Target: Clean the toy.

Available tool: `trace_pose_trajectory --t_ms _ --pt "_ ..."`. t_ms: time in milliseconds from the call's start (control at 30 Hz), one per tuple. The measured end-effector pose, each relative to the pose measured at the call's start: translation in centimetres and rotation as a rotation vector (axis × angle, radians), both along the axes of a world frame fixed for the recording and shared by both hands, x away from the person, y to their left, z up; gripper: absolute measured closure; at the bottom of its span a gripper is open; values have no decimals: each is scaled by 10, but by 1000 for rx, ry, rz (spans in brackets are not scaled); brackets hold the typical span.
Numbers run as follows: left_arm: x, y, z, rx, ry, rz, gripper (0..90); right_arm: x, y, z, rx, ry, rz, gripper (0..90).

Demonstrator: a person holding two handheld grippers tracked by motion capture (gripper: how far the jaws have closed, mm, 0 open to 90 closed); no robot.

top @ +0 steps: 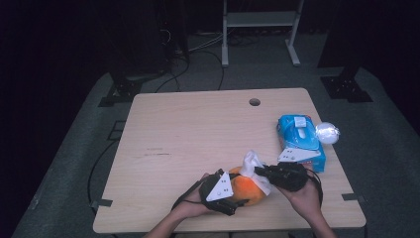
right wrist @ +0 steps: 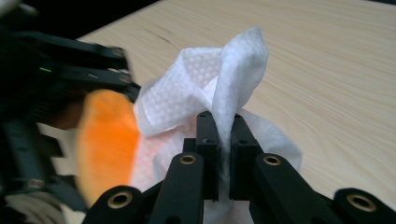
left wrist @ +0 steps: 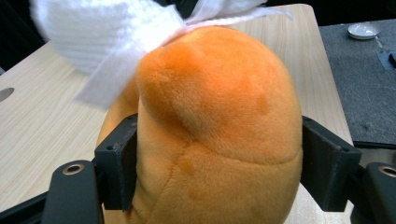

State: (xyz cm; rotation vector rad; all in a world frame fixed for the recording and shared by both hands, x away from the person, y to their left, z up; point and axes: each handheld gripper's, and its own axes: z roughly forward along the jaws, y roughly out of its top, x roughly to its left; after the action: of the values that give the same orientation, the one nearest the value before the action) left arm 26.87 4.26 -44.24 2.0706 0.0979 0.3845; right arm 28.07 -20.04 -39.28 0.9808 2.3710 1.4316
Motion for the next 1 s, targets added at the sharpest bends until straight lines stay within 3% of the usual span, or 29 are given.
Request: trace_pose_trajectory --t_ms 133,233,267,367,467,600,700,833,933,1000 --pt "1 3 0 -8 6 2 246 -4 16 4 -33 -33 35 844" --pt "4 6 1 -24 24 19 248 1 9 1 -33 -23 12 844" --pt "6 7 1 -39 37 26 248 4 5 -2 -44 -16 -8 844" --pt "11 10 0 -70 77 35 247 11 -11 -10 -6 28 -44 844" --pt "14 11 1 -90 102 59 247 7 -13 -6 8 19 -53 845" --pt "22 18 2 -130 163 103 248 -3 -1 5 22 -42 2 844" --pt "29 24 3 -164 224 132 248 -2 -1 2 17 -49 -3 844" --pt "28 22 3 -161 223 138 248 9 -13 -11 36 1 -44 845" --pt "28 22 3 -169 234 148 248 4 -12 -8 38 -15 -43 845" --pt "30 24 2 -181 250 153 248 -1 -5 -3 53 -31 -2 844"
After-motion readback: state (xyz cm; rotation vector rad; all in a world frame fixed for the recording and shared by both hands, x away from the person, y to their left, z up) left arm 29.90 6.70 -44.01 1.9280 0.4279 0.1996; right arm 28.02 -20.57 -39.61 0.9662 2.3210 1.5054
